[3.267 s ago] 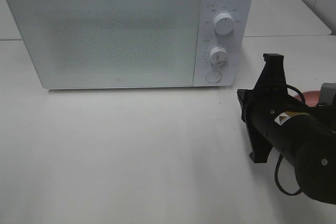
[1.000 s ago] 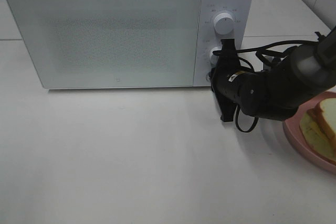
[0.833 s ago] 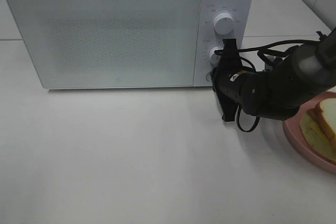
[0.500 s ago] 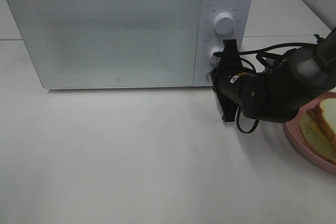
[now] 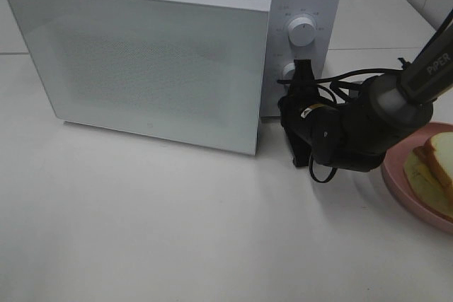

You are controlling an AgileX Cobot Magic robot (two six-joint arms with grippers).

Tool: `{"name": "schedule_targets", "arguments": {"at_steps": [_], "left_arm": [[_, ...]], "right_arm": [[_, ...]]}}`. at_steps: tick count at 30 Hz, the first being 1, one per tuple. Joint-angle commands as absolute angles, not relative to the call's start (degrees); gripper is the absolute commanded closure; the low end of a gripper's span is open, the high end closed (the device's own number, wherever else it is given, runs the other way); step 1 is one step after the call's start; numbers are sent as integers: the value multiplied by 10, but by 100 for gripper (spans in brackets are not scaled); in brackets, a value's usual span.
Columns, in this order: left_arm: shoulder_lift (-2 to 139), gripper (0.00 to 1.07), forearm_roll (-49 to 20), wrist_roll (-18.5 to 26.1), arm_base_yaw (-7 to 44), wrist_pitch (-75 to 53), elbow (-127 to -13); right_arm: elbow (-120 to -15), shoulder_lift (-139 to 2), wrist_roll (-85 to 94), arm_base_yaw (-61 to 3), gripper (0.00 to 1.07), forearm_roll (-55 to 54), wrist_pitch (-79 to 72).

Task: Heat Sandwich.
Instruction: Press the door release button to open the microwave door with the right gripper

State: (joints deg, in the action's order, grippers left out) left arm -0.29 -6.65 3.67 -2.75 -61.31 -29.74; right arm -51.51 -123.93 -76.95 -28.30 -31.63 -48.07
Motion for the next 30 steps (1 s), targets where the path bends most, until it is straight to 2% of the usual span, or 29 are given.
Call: {"name": "schedule_targets", "arguments": {"at_steps": [1, 22, 30], "left_arm": [[-16, 7, -67, 36, -25, -614, -296], [-16, 7, -67, 36, -25, -614, -296], [-16, 7, -67, 36, -25, -614, -296]], "right_arm": [[-547, -1235, -759, -267, 107, -321, -602], [-528, -1223, -761, -267, 107, -315, -593], [-489, -1192, -783, -268, 107, -298, -505]]}}
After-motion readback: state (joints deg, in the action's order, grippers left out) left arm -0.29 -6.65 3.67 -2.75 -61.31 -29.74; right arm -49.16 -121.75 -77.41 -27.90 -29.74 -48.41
